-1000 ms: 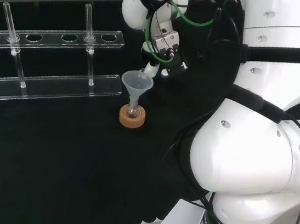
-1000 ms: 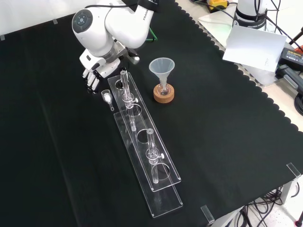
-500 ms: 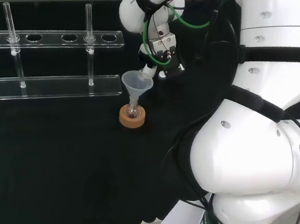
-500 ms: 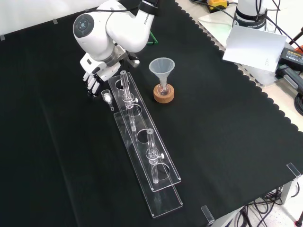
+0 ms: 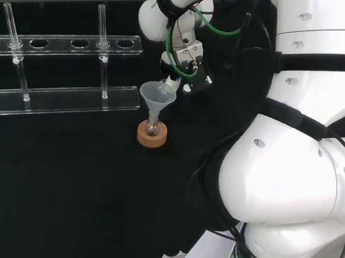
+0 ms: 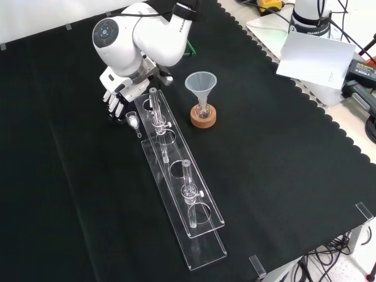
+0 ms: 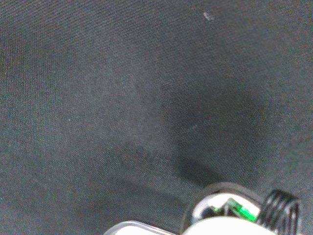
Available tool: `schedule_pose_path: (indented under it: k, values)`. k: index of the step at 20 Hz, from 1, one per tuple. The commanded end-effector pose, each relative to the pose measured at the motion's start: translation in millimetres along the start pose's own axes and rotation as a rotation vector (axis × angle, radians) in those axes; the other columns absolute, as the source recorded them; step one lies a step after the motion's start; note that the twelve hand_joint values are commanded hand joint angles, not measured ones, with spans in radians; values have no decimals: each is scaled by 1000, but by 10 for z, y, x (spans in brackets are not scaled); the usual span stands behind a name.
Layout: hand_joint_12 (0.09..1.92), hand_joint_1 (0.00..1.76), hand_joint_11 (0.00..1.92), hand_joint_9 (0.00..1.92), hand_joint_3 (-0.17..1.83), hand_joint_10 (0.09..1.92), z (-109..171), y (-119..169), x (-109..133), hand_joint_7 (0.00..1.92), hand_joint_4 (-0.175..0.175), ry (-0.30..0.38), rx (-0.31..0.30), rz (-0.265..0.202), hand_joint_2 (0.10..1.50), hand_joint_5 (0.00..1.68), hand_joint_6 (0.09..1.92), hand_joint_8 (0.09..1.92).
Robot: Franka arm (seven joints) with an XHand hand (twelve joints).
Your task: Pick up the weighing funnel.
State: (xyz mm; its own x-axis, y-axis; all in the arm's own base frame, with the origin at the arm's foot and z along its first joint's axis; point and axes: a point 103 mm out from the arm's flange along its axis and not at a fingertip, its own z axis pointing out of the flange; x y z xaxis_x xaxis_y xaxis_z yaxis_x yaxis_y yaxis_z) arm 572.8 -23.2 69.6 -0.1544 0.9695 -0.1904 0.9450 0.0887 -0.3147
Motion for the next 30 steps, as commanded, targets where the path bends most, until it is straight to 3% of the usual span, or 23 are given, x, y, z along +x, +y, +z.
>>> schedule_pose_path:
  k: [1,30]
  values:
    - [1264,963,504,730,623,532,25,0,-36,530,21,-1,-7,-5,561,777,749,679]
    - [1244,949,526,743,639,518,39,17,36,535,14,6,10,-10,561,775,770,675]
